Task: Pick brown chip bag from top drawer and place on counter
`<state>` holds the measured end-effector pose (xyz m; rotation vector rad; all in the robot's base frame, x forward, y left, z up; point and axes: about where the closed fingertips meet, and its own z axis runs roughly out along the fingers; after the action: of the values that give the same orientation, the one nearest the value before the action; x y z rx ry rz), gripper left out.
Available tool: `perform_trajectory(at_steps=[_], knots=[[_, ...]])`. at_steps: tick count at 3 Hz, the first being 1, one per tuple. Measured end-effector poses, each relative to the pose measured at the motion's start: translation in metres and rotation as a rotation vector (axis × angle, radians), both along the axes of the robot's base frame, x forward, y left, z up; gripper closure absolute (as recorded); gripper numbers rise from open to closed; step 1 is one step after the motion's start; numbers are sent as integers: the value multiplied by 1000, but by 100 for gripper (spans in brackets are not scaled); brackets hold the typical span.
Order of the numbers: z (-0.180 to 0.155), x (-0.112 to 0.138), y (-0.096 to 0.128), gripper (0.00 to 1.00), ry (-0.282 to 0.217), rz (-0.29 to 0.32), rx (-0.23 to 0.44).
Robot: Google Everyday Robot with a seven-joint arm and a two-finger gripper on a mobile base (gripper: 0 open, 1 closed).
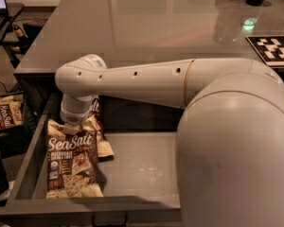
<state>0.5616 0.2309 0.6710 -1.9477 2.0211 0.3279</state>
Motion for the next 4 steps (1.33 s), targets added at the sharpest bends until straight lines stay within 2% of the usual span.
perform_trajectory(at_steps=[1, 2, 3, 4], knots=[[0, 0, 0, 100, 0, 0, 0], [14, -13, -10, 100, 10, -3, 63], [49, -34, -35, 100, -2, -33, 148], [88, -53, -67, 100, -45, -71, 186]])
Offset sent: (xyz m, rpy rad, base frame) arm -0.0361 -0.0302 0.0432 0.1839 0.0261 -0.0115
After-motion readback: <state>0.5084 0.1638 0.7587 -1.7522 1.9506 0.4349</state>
